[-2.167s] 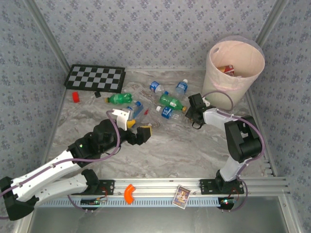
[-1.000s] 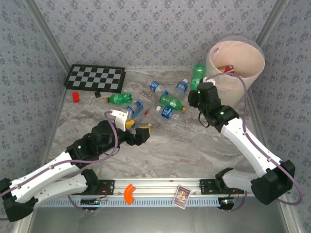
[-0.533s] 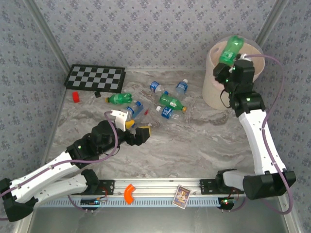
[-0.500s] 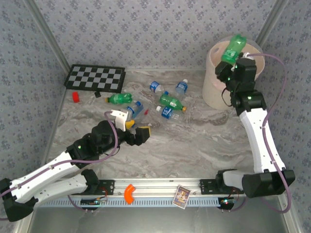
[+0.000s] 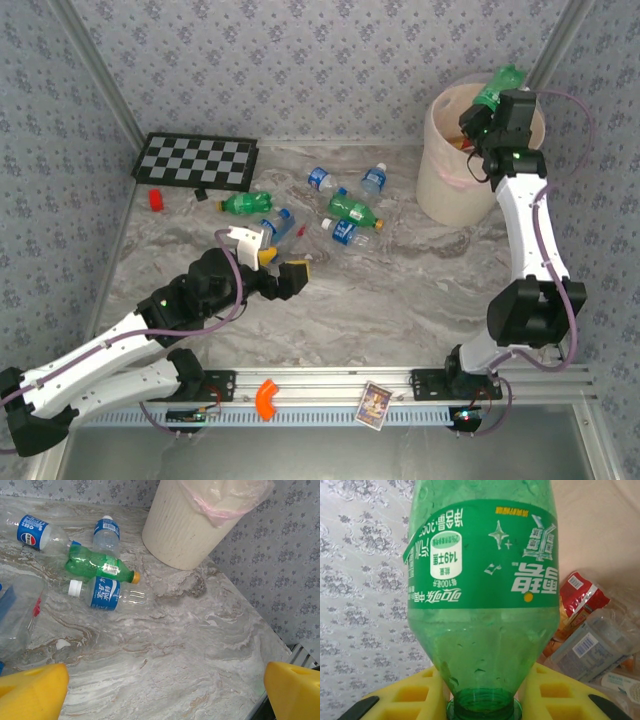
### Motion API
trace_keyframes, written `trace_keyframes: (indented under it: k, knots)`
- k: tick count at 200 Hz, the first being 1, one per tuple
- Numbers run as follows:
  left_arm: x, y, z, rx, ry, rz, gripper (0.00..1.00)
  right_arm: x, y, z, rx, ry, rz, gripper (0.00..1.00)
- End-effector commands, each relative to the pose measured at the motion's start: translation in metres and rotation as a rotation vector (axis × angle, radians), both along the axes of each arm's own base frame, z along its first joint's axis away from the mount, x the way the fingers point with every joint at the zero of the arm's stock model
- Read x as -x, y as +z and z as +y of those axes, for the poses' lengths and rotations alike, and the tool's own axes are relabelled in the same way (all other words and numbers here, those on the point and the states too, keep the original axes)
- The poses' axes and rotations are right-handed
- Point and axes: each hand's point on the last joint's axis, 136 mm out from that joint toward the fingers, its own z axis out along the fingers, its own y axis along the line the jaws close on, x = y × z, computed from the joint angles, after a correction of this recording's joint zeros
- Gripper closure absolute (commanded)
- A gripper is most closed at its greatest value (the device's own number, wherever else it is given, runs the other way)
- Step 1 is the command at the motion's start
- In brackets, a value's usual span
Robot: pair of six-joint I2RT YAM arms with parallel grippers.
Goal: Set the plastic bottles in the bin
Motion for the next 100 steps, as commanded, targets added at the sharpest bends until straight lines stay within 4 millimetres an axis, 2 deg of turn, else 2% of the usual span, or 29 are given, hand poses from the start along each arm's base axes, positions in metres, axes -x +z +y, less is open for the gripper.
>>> trace_keyframes:
  k: [1,9,23,30,34,36,66,100]
  knots:
    - [0.000,0.005,0.005,0.011,0.014,-0.013,0.00,-0.005,0.018,-0.005,-0.009,-0.003,-0.027,0.65]
    - [0.000,0.004,0.005,0.009,0.012,-0.014,0.00,-0.007,0.018,-0.005,-0.009,-0.002,-0.020,0.60]
    - [0.000,0.004,0.006,0.006,0.015,-0.015,0.00,-0.007,0.020,-0.003,-0.004,0.014,-0.014,0.38]
    - [0.000,0.004,0.006,0.007,0.015,-0.018,0.00,-0.007,0.020,-0.001,-0.001,0.020,-0.011,0.19]
    - [-0.001,0.004,0.006,0.005,0.016,-0.017,0.00,-0.006,0.022,0.000,0.003,0.022,-0.014,0.03]
    - [-0.001,0.003,0.006,0.004,0.016,-0.017,0.00,-0.005,0.022,0.001,0.005,0.024,-0.015,0.00]
    - [-0.001,0.003,0.003,0.003,0.011,-0.016,0.00,0.006,0.034,0.011,0.068,0.037,-0.040,0.00]
    - [-0.002,0.003,0.000,0.011,0.005,-0.009,0.00,0.025,0.041,0.032,0.133,0.081,-0.063,0.00]
